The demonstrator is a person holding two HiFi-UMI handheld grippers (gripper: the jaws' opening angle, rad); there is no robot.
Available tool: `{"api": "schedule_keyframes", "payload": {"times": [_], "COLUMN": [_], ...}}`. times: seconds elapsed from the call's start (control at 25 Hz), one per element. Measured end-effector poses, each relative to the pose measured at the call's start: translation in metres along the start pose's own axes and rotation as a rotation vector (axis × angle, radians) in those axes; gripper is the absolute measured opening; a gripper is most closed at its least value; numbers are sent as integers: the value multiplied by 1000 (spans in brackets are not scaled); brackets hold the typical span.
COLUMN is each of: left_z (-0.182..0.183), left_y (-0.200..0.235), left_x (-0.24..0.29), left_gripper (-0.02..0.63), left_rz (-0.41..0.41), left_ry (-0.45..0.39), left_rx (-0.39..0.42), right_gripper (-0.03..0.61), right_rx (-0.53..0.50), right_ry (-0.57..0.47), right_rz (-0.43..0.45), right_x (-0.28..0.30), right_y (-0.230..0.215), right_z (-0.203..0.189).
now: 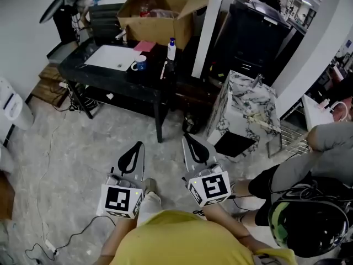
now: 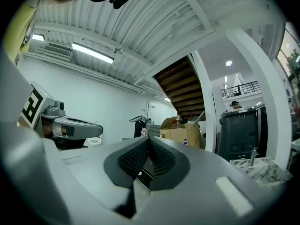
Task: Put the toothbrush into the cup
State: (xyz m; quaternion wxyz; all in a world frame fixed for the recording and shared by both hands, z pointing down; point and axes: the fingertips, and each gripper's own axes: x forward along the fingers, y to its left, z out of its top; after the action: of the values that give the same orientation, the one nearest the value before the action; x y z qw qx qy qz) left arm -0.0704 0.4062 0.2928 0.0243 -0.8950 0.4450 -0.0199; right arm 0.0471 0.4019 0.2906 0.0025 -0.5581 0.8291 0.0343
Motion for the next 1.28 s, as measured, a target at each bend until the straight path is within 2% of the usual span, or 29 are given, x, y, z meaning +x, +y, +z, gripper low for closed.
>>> {"api": "schedule_keyframes", "payload": {"times": [0.24,0.52,0.92,1.28], "left_z": [3,-3,-32,-47], "left_y": [64,123,171,197], "left_x": [66,129,169,214], "left_gripper": [0,0,0,0], "left_rz": [-48,-101,-134,-126], "left_ry": [-6,-32,8,19], "left_rx": [9,10,-50,-74], "right_gripper": [32,51,52,52], "right_rx": [25,47,102,109], "right_ry": [-4,6,73,69], "right_rz": [-16,-82,-160,-135], "right_x": [92,174,219,278], "right_y": [-18,-38,-57,-83], "right_z": [3,-15,-49,-63]}}
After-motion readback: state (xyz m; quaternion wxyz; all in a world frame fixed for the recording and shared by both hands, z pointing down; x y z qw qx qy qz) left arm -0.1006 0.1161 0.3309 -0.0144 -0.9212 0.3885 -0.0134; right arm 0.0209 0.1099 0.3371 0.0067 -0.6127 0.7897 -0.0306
